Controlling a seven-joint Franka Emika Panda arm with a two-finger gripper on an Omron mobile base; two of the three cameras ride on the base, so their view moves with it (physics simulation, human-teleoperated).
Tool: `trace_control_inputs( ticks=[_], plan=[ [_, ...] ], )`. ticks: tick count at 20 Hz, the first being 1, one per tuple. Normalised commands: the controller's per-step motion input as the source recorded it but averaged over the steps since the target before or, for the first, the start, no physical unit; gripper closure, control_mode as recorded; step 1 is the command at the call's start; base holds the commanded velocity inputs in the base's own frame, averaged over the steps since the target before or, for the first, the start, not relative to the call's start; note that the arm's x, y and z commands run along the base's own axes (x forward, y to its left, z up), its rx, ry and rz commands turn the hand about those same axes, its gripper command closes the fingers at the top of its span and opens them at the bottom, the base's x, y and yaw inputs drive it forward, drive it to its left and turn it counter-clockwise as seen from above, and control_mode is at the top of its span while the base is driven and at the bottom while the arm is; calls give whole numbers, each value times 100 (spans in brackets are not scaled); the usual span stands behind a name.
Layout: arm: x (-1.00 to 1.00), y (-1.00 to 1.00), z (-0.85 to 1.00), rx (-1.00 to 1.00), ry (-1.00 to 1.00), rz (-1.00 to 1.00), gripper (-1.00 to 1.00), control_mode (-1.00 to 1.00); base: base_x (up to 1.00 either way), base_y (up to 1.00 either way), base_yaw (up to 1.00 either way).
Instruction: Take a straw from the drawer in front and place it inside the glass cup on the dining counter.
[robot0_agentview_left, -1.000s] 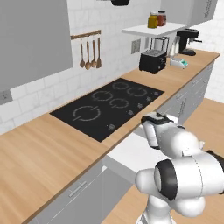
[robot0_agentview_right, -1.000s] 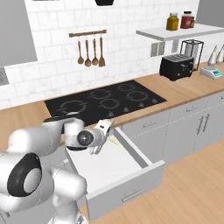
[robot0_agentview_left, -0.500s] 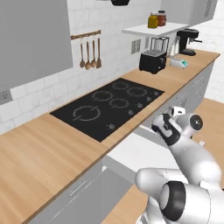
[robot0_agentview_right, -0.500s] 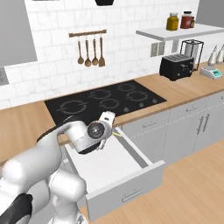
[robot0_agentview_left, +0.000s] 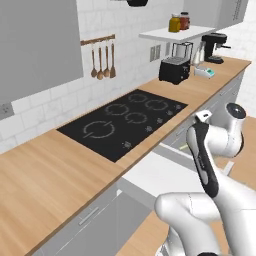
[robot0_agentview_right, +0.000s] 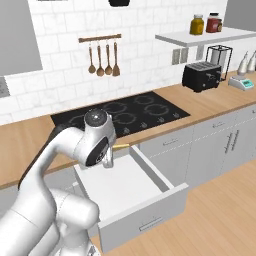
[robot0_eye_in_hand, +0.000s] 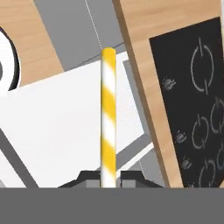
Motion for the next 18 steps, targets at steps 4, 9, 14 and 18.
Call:
trace_control_inputs(
  ticks=[4,9,14,18],
  plan=[
    [-71,68,0,-14,-9,21,100,-100,0,0,0],
    [-22,37,4,0,-4,1,100,-100,0,0,0],
    [-1,39,1,0,0,-26,100,-100,0,0,0],
    [0,18,0,0,0,-12,100,-100,0,0,0]
  ],
)
